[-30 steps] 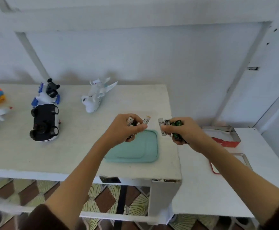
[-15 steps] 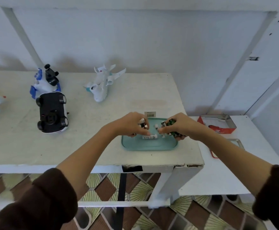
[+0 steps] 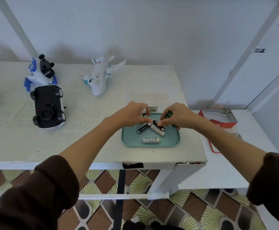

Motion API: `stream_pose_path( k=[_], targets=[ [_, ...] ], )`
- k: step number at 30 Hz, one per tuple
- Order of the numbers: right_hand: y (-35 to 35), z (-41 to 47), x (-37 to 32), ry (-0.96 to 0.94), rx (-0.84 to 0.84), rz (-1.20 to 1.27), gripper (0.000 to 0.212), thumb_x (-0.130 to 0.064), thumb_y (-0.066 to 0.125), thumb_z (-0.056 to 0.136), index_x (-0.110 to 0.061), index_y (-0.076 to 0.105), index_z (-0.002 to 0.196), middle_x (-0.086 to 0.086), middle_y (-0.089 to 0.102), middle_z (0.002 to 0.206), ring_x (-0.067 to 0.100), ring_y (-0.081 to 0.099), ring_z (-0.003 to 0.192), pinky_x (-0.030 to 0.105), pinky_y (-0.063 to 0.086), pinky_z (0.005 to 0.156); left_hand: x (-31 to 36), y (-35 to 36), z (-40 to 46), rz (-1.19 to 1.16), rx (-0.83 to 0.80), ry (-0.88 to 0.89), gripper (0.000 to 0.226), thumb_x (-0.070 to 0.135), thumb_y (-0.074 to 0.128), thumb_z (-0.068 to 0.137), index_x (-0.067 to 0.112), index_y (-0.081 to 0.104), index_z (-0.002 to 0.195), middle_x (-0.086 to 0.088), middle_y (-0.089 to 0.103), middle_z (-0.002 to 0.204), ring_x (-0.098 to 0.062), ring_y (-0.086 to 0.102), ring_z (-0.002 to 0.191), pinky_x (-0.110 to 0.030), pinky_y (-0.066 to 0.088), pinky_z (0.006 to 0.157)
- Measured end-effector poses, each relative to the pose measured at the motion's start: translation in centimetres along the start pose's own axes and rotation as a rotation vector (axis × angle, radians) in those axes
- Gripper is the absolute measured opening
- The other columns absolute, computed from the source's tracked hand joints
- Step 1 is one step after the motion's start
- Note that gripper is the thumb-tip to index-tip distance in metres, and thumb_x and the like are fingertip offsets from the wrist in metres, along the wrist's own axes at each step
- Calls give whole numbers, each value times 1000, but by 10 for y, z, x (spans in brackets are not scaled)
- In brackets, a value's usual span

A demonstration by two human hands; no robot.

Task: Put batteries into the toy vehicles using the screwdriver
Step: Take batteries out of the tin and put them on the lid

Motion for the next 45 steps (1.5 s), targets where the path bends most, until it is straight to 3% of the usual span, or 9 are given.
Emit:
stream_pose_path(
  k=[8,15,22,26,31,35,38,41,45],
  targets=[
    [-3,5,-2,-32,75,-81,43,-43,78,66,-5,61,80,2,55,63,11,47,49,21,40,45,-7,-2,0,47,83,-11,29,40,69,84,16,53,85,-3,60,91,-19,53,84,-29,40,65],
    [3,7,15,36,93,4,43,-42,74,71,-4,62,85,5,56,65,20,54,55,23,44,44,-9,5,-2,-14,121,-3,20,33,52,97,13,53,98,-5,60,99,-18,52,84,-25,36,63],
    [-10,2,7,-31,202,-11,38,-41,75,71,-6,62,77,-3,51,58,9,46,47,19,39,44,-13,-2,-10,-100,153,0,16,14,45,101,6,53,112,8,50,79,-8,49,70,-7,36,55],
    [0,-8,-9,-160,146,-173,39,-45,75,68,-10,64,79,1,62,79,13,54,73,28,44,67,-23,-5,-14,-166,158,-27,20,11,47,99,11,50,119,-7,60,96,-8,57,72,-7,41,53],
    [10,-10,-18,-236,155,-384,40,-53,65,73,-14,57,79,0,59,79,14,49,70,30,42,66,-28,-5,-15,-138,140,-33,13,10,61,92,10,61,105,-8,66,106,-19,60,94,-22,44,77],
    [2,-6,-13,-208,175,-294,23,-35,63,84,-12,59,88,1,61,89,16,54,80,32,47,74,-24,-7,-16,-131,154,8,13,5,60,91,7,67,102,-7,67,104,-16,58,97,-16,42,80],
    [-2,-5,-8,-151,120,-147,7,-14,52,92,-13,54,99,5,59,92,14,54,69,25,46,63,-21,-8,-16,-158,165,38,15,1,58,92,8,67,102,-4,67,104,-12,58,97,-19,43,87],
    [-2,-7,-15,-174,38,-52,21,-1,43,94,-14,51,108,6,55,94,15,50,67,19,44,59,-16,-11,-17,-202,182,79,20,0,58,91,10,67,106,2,66,103,-11,59,102,-20,43,95],
    [3,-6,-29,-275,13,-252,37,8,43,89,-8,53,122,8,60,110,16,52,86,22,42,78,-11,-16,-17,-223,190,111,21,5,59,92,12,67,111,3,66,105,-13,59,106,-24,44,95]
  ],
)
Point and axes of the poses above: each hand's wrist, its own z-axis towards the middle knuckle, its own y-axis out of the palm, x = y × z, the point moved 10 cm from there along z, towards the middle knuckle
